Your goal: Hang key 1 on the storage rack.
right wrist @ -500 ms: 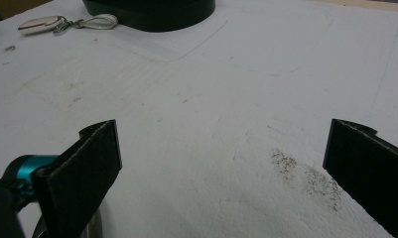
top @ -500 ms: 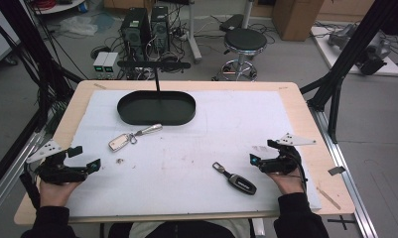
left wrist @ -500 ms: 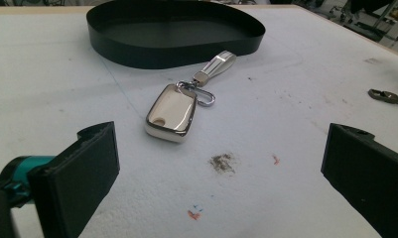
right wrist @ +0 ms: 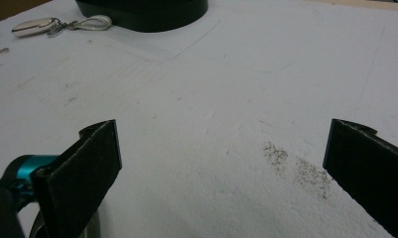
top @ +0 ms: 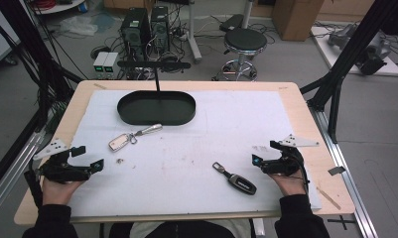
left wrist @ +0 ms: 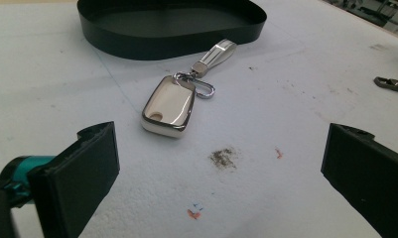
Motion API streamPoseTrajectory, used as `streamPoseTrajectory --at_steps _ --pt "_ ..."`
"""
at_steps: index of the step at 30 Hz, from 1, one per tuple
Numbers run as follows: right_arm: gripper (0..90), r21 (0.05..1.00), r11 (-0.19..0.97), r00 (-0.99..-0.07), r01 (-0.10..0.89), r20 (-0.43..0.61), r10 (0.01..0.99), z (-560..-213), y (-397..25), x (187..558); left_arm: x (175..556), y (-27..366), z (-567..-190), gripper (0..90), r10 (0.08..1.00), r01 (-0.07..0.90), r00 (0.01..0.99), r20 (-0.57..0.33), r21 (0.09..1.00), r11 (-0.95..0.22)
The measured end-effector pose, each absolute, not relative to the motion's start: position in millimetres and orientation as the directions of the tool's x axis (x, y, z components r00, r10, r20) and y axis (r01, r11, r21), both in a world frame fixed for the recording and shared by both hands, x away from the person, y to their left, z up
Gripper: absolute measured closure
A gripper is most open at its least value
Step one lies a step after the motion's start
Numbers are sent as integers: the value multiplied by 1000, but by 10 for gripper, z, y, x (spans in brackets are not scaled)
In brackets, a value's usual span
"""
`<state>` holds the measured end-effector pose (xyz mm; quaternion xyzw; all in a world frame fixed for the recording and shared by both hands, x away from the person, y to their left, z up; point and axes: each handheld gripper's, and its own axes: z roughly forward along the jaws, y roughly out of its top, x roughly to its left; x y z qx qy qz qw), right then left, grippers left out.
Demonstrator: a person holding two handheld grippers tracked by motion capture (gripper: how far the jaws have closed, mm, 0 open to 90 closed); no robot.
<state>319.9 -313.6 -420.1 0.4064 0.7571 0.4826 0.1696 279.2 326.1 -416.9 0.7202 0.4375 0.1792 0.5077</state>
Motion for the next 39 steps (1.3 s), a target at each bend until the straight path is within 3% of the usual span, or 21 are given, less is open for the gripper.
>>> streamPoseTrajectory --at_steps 22,39 --pt "8 864 204 -619 460 147 772 -4222 -3129 3210 2877 3192 -4184 20 813 470 561 -153 868 -161" --pt "8 858 212 -612 469 142 778 -4245 -3128 3206 3246 3012 -4104 20 792 488 601 -108 834 -257"
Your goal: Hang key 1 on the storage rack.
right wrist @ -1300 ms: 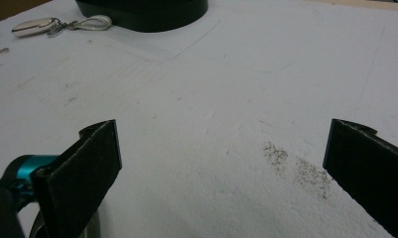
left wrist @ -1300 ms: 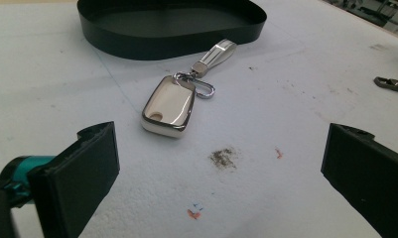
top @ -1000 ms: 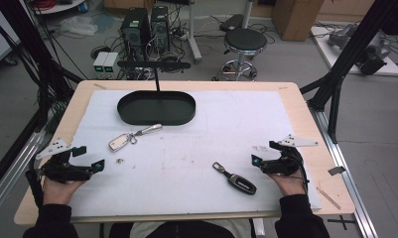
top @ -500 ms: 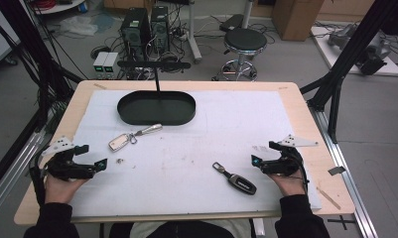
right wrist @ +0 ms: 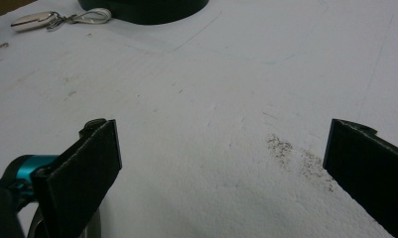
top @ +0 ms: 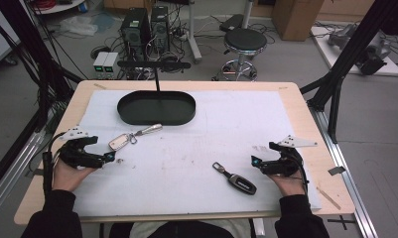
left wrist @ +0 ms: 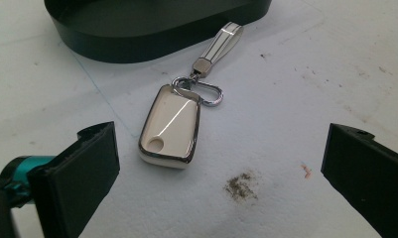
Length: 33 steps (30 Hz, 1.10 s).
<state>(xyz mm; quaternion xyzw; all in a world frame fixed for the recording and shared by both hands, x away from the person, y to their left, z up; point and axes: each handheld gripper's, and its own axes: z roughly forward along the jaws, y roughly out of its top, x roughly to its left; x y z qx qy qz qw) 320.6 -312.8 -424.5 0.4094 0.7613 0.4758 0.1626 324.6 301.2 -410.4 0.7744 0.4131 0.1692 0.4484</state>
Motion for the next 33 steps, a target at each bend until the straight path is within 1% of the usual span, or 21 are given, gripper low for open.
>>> streamPoseTrajectory --at_steps 6,13,18,28,33 --pt "8 856 214 -611 471 141 779 -4247 -3118 3206 3366 2965 -4033 20 780 504 613 -125 822 -264" --pt "8 851 222 -612 475 138 779 -4257 -3105 3220 3574 2840 -3930 20 765 504 636 -102 805 -312" --pt "8 850 225 -612 476 136 779 -4261 -3105 3225 3701 2742 -3919 21 752 513 653 -91 784 -350" --pt "8 854 218 -608 474 138 781 -4264 -3116 3220 3823 2708 -3995 33 758 524 644 -101 780 -342" --pt "8 851 221 -609 477 139 781 -4266 -3111 3222 3941 2625 -3981 42 743 526 663 -90 763 -377"
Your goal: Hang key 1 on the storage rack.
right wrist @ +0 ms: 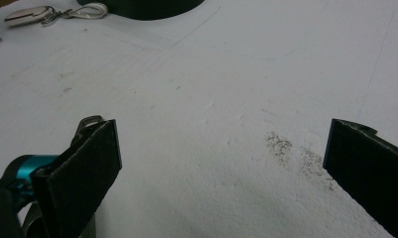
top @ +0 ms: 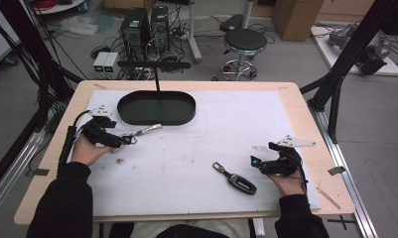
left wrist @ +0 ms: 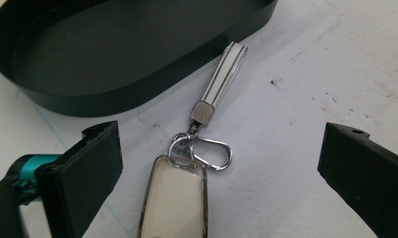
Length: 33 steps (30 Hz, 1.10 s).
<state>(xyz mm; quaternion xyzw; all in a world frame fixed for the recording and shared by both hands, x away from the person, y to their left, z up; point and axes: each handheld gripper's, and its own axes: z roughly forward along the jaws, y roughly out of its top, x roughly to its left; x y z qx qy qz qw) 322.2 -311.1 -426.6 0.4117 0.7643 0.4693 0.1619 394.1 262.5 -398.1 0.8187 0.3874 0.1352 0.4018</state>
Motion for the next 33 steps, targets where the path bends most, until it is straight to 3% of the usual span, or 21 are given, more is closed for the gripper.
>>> streamPoseTrajectory --at_steps 17,33 --pt "8 846 225 -603 483 136 786 -4281 -3123 3211 4263 2243 -4071 78 675 518 736 -57 689 -507" --pt "8 847 220 -599 484 138 788 -4285 -3161 3203 4545 1886 -4211 120 628 554 773 -89 576 -600"
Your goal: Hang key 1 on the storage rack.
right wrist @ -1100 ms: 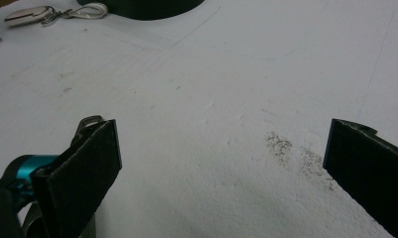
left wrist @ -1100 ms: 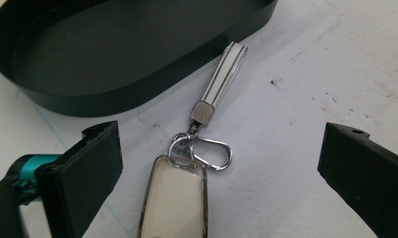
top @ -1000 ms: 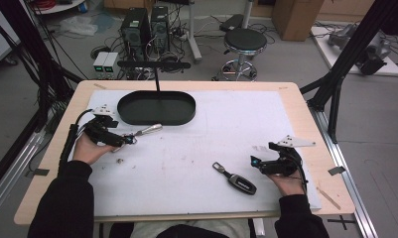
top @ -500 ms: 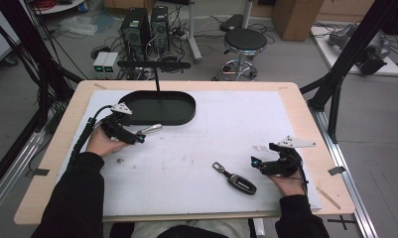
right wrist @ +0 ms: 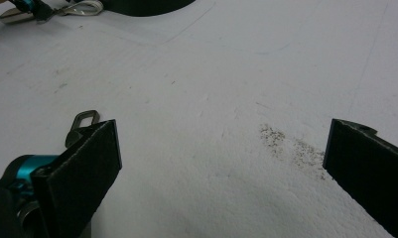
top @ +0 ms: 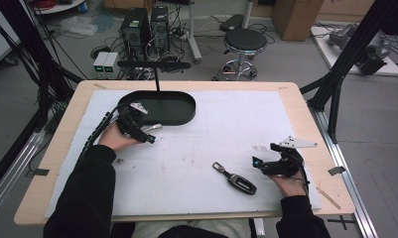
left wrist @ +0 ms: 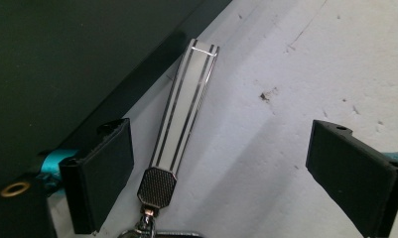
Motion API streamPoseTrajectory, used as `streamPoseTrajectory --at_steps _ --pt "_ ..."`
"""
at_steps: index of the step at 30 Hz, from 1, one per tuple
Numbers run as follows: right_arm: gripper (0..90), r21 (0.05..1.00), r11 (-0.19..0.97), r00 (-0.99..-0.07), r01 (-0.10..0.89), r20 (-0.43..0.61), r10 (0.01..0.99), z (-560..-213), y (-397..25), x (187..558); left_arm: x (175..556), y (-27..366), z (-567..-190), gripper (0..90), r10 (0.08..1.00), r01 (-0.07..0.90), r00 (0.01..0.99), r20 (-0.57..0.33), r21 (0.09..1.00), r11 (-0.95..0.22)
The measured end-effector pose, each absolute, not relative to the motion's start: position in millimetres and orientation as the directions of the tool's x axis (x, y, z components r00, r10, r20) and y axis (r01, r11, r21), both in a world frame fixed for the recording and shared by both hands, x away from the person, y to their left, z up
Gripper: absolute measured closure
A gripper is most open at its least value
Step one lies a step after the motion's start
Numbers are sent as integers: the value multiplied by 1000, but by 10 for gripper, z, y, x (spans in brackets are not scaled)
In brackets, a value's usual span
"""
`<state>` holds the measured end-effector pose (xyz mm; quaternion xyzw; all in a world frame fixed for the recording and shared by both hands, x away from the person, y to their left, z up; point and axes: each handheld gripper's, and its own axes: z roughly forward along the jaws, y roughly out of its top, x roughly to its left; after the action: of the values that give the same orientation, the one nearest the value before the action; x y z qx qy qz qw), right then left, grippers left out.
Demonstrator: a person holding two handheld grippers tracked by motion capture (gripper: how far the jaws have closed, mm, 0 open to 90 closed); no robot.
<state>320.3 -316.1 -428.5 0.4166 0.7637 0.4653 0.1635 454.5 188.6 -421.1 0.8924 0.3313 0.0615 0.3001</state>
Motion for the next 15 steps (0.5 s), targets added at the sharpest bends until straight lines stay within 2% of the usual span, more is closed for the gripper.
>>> streamPoseTrajectory --at_steps 15 --pt "8 841 225 -599 492 139 788 -4292 -3161 3195 4615 1868 -4278 244 613 560 783 -106 549 -620"
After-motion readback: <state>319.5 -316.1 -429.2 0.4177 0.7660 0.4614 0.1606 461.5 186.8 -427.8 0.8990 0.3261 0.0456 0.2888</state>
